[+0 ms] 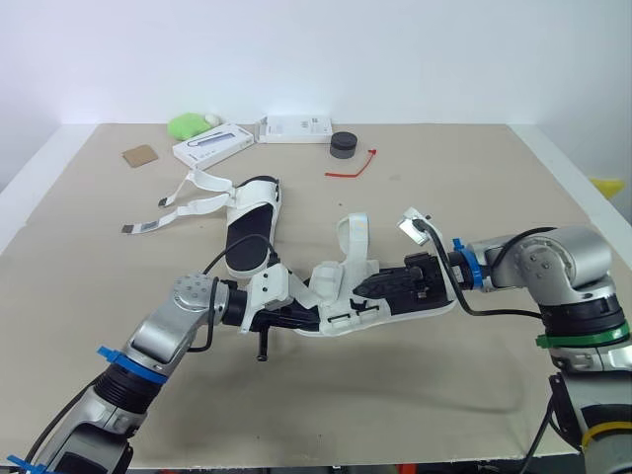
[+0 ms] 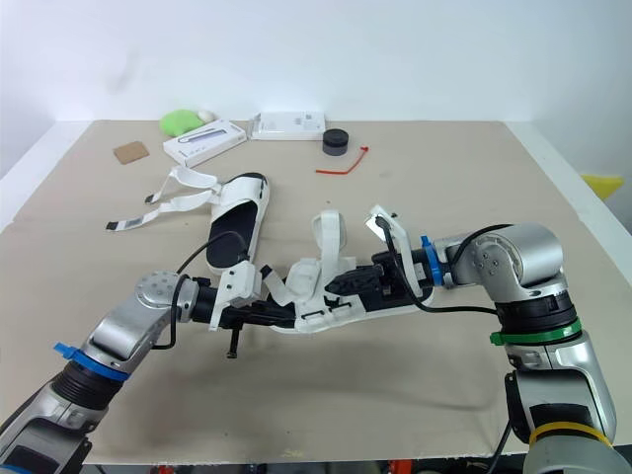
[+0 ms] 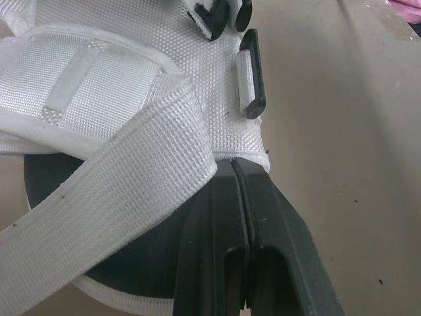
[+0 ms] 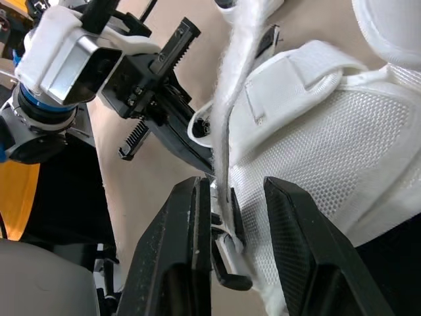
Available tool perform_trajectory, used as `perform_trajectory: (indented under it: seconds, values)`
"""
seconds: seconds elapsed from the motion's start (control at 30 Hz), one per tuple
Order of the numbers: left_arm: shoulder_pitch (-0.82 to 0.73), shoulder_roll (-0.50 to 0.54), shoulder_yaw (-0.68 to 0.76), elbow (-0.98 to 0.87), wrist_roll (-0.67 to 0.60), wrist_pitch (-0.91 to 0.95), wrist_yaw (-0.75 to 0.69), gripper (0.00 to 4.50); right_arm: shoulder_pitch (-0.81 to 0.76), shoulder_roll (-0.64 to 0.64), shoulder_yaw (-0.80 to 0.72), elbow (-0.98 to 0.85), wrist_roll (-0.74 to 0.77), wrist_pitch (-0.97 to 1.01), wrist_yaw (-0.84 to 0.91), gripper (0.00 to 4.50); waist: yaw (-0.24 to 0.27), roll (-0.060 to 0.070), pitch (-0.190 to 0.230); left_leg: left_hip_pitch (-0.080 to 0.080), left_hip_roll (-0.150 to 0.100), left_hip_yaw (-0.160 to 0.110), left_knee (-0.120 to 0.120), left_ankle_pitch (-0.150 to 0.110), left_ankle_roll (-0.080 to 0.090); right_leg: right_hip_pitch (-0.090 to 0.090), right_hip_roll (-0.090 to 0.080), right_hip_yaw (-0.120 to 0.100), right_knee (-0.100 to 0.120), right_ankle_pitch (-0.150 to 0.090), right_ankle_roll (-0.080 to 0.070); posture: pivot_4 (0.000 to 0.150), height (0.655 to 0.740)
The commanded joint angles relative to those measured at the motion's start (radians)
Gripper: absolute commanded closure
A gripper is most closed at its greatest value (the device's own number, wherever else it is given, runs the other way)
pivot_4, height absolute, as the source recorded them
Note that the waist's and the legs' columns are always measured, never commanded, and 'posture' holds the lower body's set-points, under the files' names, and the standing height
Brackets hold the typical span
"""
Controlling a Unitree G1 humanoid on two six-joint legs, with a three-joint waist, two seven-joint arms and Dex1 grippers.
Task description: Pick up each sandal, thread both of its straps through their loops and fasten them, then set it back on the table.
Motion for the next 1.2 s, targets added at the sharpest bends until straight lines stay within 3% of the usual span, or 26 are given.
perform_trajectory:
  seconds: [0.03,0.1,0.7,1.2]
  values:
    - [-0.003,-0.003,-0.006,-0.001,0.006,-0.009,-0.003,4.50,0.001,0.001,-0.032,-0.031,0.018,0.008,-0.012,3.87,0.000,0.000,0.000,0.000,0.000,0.000,0.000,0.000,0.000,0.000,0.000,0.000,0.000,0.000,0.000,0.150,0.7400]
    - [-0.001,-0.003,-0.005,-0.003,0.006,-0.007,-0.003,4.50,0.002,0.004,-0.029,-0.026,0.012,0.001,-0.017,4.44,0.000,0.000,0.000,0.000,0.000,0.000,0.000,0.000,0.000,0.000,0.000,0.000,0.000,0.000,0.000,0.150,0.7400]
    - [0.019,0.001,-0.006,-0.021,0.009,-0.008,0.004,4.50,-0.103,-0.020,-0.038,0.035,0.075,0.111,0.023,4.44,0.000,0.000,0.000,-0.001,0.000,-0.001,0.000,0.000,0.000,0.000,0.000,-0.001,0.000,0.001,-0.002,0.150,0.7400]
    - [0.027,-0.003,-0.011,-0.029,0.009,-0.006,0.009,4.50,-0.069,-0.107,0.070,0.036,0.025,0.019,0.098,4.44,0.001,0.001,0.000,-0.008,-0.001,-0.001,0.000,0.000,0.000,-0.007,-0.001,-0.001,0.000,0.002,-0.004,0.150,0.7400]
